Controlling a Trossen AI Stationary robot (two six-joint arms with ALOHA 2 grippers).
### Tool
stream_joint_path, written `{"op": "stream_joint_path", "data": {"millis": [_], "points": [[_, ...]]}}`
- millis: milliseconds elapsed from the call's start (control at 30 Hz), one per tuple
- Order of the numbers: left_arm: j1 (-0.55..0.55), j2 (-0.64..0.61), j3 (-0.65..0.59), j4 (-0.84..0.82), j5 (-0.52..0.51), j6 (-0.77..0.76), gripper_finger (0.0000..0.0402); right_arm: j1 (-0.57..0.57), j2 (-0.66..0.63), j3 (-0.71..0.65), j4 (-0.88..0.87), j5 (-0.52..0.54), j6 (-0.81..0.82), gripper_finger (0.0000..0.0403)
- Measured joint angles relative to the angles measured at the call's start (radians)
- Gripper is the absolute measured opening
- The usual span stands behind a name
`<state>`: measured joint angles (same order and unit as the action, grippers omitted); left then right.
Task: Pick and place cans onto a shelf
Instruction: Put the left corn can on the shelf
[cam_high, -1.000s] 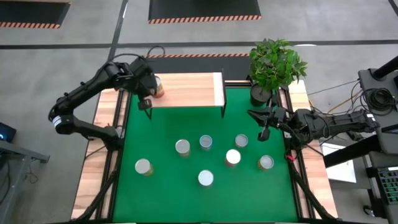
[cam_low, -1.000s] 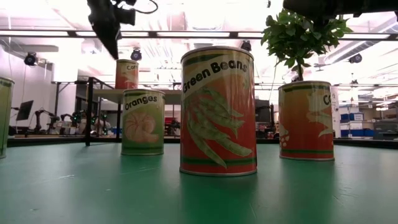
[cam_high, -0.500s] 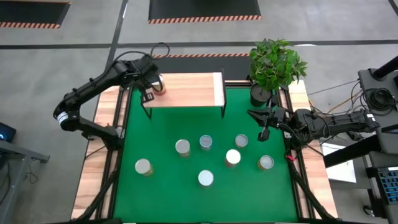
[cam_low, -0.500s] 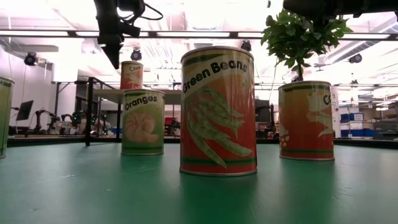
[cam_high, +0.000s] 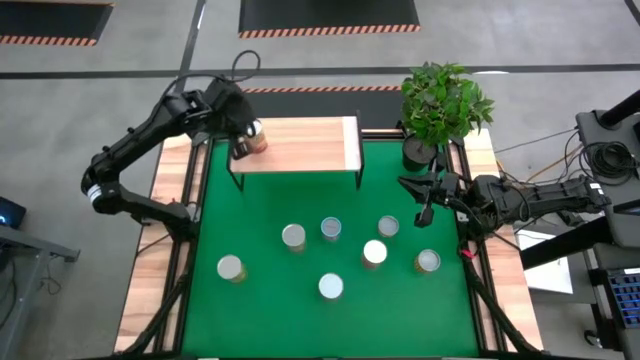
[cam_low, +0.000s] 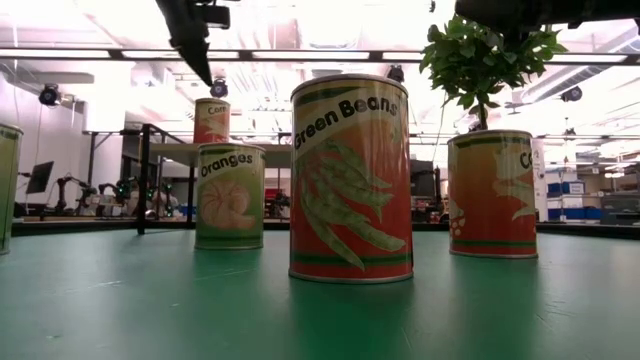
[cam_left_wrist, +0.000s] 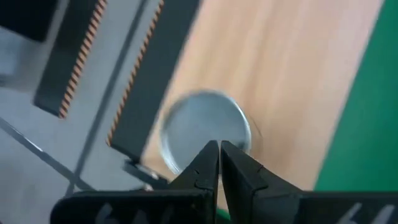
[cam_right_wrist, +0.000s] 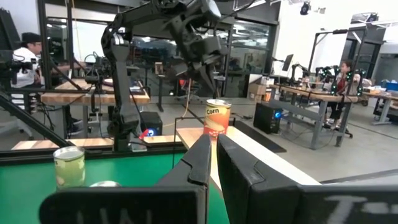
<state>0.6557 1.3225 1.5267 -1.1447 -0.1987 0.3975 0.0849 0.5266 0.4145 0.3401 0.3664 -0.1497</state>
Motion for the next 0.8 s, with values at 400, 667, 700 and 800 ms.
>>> {"op": "stream_joint_path", "data": {"millis": [400, 667, 700, 800], "points": [[0.074, 0.097, -0.004, -0.001, -0.001, 0.039, 0.0, 0.0, 0.0, 0.0, -0.013, 0.0, -0.006, 0.0018], [0.101, 0.147, 0.001, 0.001, -0.12, 0.07, 0.0, 0.0, 0.0, 0.0, -0.014, 0.0, -0.007, 0.0018], [0.102, 0.15, 0.002, 0.0, -0.141, 0.077, 0.0, 0.0, 0.0, 0.0, -0.014, 0.0, -0.008, 0.0018], [0.104, 0.147, 0.002, -0.001, -0.152, 0.096, 0.0, 0.0, 0.0, 0.0, -0.014, 0.0, -0.008, 0.0018]]}}
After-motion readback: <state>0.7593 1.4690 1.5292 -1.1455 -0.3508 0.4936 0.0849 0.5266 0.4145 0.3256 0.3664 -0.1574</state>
